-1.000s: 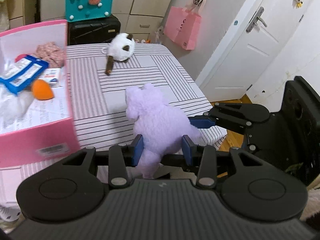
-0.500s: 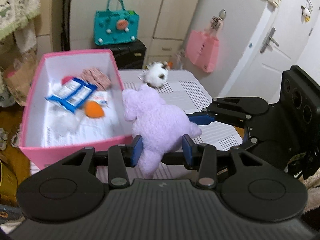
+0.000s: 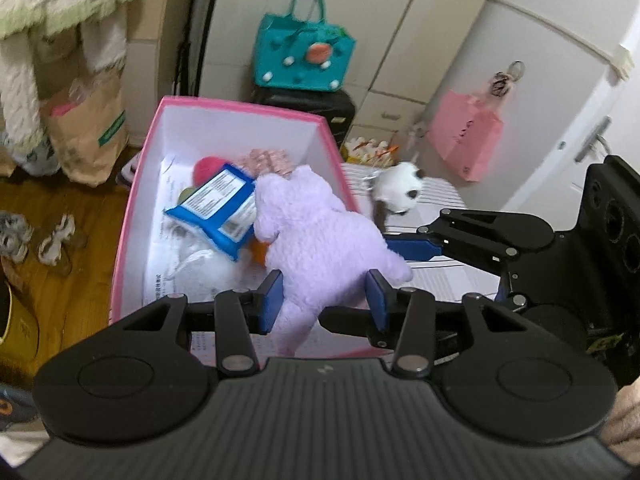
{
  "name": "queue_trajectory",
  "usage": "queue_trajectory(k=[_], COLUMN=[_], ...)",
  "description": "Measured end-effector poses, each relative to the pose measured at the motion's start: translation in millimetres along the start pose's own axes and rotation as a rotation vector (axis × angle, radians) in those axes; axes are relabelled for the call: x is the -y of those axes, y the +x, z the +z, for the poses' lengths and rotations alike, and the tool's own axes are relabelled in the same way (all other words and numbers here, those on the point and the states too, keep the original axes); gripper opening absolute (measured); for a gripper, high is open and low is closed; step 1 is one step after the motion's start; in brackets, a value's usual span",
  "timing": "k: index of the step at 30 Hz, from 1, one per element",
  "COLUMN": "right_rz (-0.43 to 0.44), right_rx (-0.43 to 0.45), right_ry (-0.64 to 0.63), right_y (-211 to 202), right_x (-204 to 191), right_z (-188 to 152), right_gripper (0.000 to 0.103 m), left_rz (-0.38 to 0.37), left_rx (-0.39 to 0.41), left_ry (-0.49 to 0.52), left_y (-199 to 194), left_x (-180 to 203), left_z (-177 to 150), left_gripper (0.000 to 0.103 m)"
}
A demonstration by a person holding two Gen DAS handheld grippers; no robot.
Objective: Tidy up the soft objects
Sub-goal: 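Lower the lilac plush into the box and open the left gripper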
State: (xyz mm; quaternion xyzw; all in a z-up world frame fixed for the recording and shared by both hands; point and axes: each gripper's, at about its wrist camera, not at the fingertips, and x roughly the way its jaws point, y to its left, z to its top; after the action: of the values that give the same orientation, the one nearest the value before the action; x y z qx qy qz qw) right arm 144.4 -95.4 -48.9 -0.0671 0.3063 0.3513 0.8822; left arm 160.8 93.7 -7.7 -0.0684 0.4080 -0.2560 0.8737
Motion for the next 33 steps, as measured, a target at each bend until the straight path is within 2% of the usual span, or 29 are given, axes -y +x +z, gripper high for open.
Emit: queue_trajectory(k=[7, 17, 21, 25, 33], right_rz=[-0.025, -0.064, -0.115, -0.132, -0.051], right_rx=[-0.099, -0.183, -0.180, -0.141, -0.051], right_ry=[-0.001, -0.089, -0.140, -0.149, -0.034], right_y=[39, 54, 55, 37, -18], right_x=[9, 2, -2, -2, 9], right_z=[6, 3, 1, 0, -4], right_gripper=[0.064, 0.064, 0.064, 0.069, 0.069], left_rz=[-0.014, -0.044, -0.026, 0.011, 0.062], left_rx=[-0.082, -0.153, -0.144, -0.102, -0.032], left_ry=[-0.088, -0.114, -0.117, -0.058, 0.054], left_y=[35, 55, 60, 50, 10], left_x=[-35, -46, -44, -34, -12], left_z=[9, 2, 2, 1, 0], left_gripper=[0.043, 0.044, 0.047, 0.055, 0.057])
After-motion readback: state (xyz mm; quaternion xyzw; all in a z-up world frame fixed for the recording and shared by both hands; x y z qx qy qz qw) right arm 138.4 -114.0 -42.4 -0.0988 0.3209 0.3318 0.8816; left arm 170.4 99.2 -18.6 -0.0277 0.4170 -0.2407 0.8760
